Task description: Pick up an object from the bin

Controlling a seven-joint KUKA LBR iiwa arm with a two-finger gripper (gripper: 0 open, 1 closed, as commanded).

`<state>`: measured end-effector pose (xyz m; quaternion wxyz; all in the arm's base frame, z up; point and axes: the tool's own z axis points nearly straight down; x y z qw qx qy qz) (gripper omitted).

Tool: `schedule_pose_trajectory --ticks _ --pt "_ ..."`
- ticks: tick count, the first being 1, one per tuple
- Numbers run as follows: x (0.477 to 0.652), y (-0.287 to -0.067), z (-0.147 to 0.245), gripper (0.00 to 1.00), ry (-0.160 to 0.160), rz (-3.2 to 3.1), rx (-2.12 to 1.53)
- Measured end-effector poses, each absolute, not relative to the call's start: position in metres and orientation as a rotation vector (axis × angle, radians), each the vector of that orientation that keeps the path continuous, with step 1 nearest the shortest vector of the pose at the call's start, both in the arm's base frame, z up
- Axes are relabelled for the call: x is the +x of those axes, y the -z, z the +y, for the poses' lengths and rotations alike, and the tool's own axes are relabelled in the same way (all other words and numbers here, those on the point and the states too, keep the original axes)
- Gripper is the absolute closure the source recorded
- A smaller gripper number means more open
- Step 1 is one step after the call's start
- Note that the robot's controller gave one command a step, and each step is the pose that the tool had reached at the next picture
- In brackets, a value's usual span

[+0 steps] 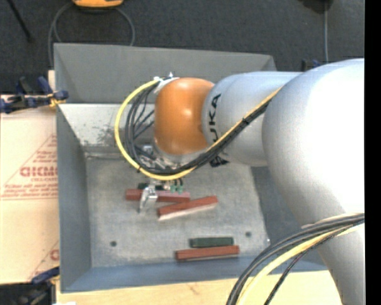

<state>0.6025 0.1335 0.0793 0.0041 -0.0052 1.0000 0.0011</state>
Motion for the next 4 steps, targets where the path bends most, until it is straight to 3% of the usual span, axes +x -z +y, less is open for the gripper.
schedule_pose_trajectory --ticks 1,2,3,4 --pt "0.609 -0.095 0.091 0.0 -0.001 3.137 -0.021" --pt "0.605 -0.082 0.079 0.0 0.001 3.137 0.029" --pt "0.61 -0.081 0.087 1.0 -0.01 3.129 0.14" --pt "0.61 -0.081 0.087 1.0 -0.01 3.129 0.141"
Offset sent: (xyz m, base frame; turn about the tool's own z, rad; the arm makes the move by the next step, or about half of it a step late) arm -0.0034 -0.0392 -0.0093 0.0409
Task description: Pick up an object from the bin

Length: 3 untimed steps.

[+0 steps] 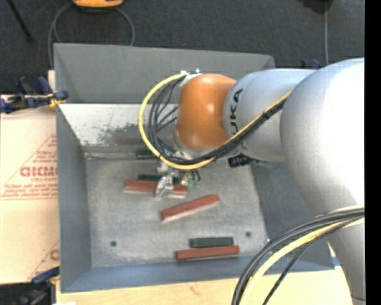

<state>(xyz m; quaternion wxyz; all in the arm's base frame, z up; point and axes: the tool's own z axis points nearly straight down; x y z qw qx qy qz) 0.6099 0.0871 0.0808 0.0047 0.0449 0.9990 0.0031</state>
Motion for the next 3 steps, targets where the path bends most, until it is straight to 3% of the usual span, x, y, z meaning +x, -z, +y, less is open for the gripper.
schedule_pose_trajectory --ticks 3 --pt "0.6079 -0.0883 0.0862 1.0 -0.003 3.137 0.142"
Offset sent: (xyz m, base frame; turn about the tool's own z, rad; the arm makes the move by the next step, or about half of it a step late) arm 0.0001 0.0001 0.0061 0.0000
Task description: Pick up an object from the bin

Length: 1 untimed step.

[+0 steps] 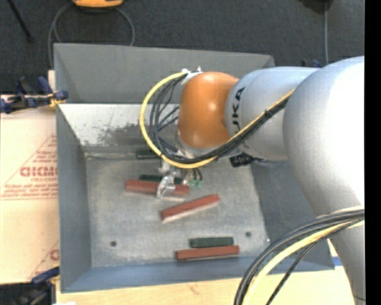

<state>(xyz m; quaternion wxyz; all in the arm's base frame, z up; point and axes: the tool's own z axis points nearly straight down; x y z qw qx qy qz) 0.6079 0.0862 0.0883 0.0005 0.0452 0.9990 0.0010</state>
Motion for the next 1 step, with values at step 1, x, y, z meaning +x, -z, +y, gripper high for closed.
schedule_pose_trajectory --ticks 1 --pt "0.607 -0.1037 0.0858 1.0 -0.001 3.142 0.144"
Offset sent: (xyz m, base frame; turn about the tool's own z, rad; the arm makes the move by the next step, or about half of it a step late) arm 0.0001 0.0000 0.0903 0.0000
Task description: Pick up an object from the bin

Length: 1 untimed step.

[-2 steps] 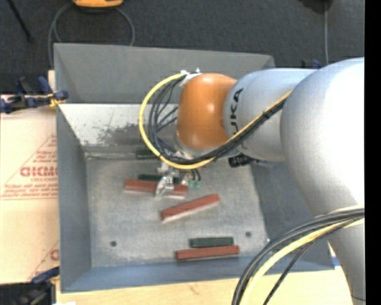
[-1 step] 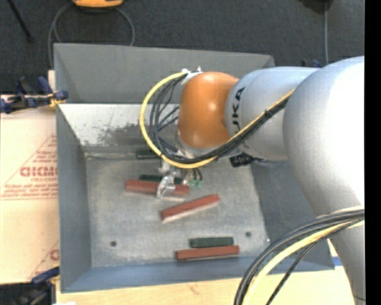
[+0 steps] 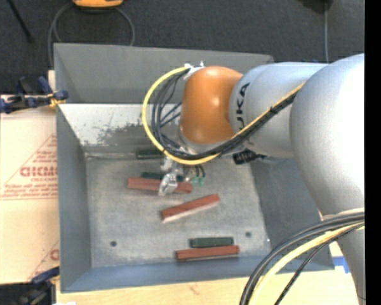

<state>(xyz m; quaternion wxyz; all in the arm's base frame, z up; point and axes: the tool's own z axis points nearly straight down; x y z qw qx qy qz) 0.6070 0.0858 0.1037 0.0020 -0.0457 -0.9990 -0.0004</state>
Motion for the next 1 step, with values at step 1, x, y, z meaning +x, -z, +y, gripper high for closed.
schedule_pose_trajectory --ticks 1 --pt "0.6069 -0.1258 0.0856 1.0 0.001 -3.133 -0.144"
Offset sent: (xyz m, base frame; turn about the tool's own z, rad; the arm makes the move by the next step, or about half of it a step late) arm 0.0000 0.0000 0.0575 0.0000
